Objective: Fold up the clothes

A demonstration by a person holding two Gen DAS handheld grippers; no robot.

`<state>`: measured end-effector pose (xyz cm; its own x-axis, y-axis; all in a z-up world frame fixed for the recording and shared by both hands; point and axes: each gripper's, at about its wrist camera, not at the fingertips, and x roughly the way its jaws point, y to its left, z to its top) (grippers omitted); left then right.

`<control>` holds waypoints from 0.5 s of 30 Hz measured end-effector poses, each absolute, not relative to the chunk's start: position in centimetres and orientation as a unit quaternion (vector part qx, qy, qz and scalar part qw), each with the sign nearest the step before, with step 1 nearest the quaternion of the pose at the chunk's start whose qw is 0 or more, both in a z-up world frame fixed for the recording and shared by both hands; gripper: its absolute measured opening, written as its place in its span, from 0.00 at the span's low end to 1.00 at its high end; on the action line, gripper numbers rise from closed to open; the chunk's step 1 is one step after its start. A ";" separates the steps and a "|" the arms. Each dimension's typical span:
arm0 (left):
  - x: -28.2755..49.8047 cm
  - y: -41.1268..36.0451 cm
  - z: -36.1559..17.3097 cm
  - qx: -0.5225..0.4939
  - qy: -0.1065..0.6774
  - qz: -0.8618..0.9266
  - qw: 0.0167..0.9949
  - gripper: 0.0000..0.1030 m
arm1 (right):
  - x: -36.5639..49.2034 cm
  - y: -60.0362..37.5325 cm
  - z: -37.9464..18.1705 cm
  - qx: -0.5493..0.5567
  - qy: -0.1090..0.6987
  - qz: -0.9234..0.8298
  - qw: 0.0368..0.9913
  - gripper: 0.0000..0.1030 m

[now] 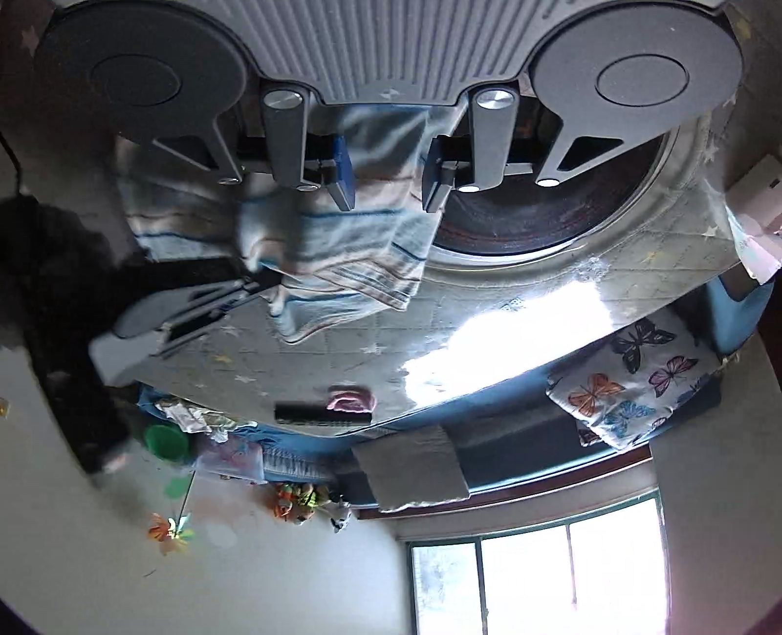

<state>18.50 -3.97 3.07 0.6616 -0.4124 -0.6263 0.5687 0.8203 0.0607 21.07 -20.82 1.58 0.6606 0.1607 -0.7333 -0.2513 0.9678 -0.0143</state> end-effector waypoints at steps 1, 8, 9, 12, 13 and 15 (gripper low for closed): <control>19.1 -4.2 2.8 0.126 0.319 -0.271 0.899 0.39 | 21.1 -20.8 1.6 -0.057 0.396 0.113 0.909 0.07; 20.7 -4.1 0.5 0.097 0.372 -0.274 0.882 0.29 | 21.1 -21.0 1.6 -0.050 0.396 0.113 0.910 0.07; 20.7 -3.9 0.5 0.093 0.372 -0.274 0.882 0.13 | 21.1 -21.0 1.6 -0.050 0.396 0.113 0.910 0.07; 20.5 -2.9 1.0 0.085 0.363 -0.261 0.890 0.03 | 21.2 -21.0 1.7 -0.050 0.396 0.113 0.910 0.07; 20.6 -2.4 1.3 0.082 0.355 -0.251 0.897 0.02 | 21.2 -21.0 1.8 -0.049 0.395 0.112 0.910 0.07; 20.7 -1.5 2.1 0.076 0.339 -0.229 0.909 0.02 | 21.4 -21.1 2.1 -0.044 0.393 0.110 0.912 0.07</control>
